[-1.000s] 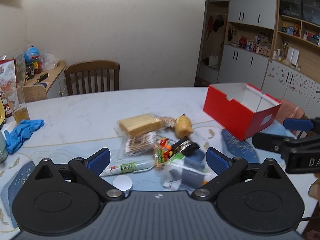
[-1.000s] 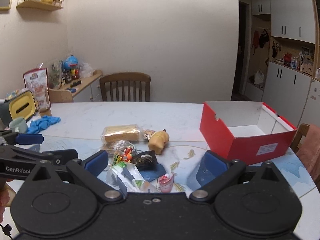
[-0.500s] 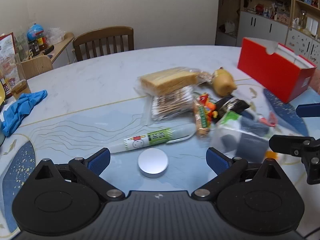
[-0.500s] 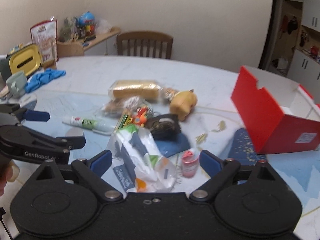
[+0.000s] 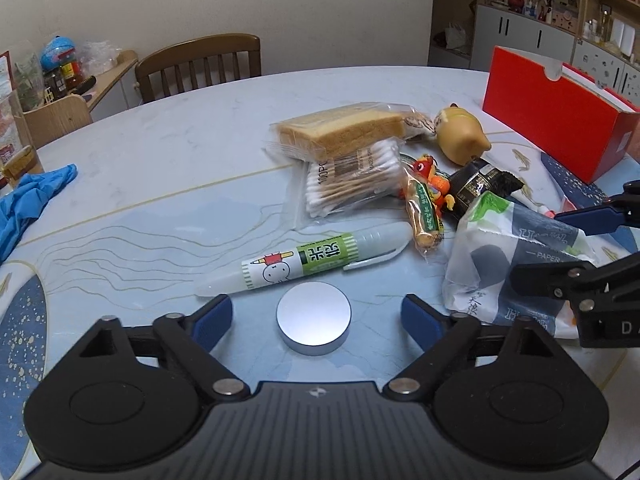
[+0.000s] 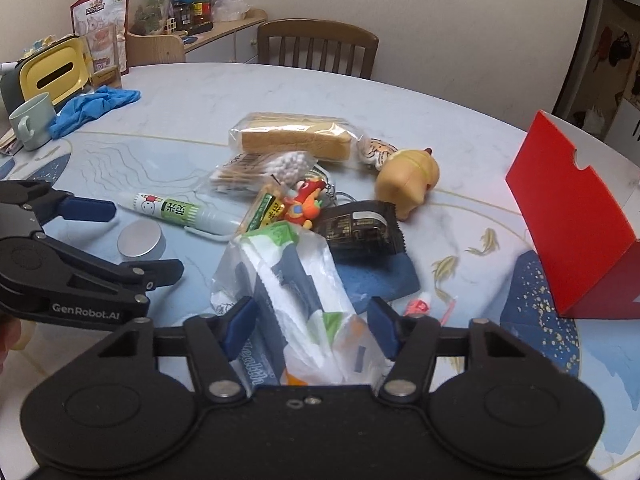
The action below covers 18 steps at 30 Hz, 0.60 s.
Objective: Organize objects
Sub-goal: 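Grasp the white-green wipe pack with the right tool while the left grasps the silver tin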
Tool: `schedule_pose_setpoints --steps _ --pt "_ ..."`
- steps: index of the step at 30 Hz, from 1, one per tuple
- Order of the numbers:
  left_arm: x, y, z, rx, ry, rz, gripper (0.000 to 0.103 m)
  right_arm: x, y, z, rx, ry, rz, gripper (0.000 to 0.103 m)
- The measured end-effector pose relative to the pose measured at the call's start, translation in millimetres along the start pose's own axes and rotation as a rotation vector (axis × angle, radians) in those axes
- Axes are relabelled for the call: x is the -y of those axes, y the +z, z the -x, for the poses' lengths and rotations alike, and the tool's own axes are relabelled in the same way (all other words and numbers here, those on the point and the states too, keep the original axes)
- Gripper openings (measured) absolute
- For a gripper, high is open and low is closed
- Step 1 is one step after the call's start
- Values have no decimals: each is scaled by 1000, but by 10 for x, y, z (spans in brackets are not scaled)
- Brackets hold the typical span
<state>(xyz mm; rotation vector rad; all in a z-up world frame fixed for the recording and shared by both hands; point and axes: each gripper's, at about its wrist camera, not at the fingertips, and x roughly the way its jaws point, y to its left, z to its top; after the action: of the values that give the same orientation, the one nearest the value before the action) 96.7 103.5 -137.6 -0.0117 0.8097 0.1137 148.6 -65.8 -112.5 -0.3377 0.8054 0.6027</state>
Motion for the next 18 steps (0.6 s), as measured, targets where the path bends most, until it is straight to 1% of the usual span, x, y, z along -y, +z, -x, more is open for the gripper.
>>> schedule_pose_setpoints --steps 1,4,5,6,7,8,10,11,12,18 --pt "2 -2 -7 -3 -2 -2 83 -7 6 0 -2 0 0 56" --pt "5 -4 -20 -12 -12 0 71 -36 22 -1 -4 2 9 51" --pt "6 2 -21 -15 -19 2 68 -51 25 -2 -5 0 17 49" --pt "10 8 -18 -17 -20 2 65 -71 26 3 -5 -1 26 44" --pt "17 13 -12 -18 -18 -1 62 -87 31 5 -6 0 34 41" --pt "26 16 -5 -17 -13 -5 59 -105 34 10 -6 -2 42 40" --pt "41 21 9 -19 -5 -10 47 -132 38 22 -9 -10 53 32" --pt "46 22 18 -20 -4 -9 44 -133 40 32 -9 -8 50 29" --pt "50 22 26 -23 -4 -8 39 -131 43 45 -9 -6 44 20" --pt "71 -8 106 -31 -16 -1 38 -94 47 151 -9 1 1 19"
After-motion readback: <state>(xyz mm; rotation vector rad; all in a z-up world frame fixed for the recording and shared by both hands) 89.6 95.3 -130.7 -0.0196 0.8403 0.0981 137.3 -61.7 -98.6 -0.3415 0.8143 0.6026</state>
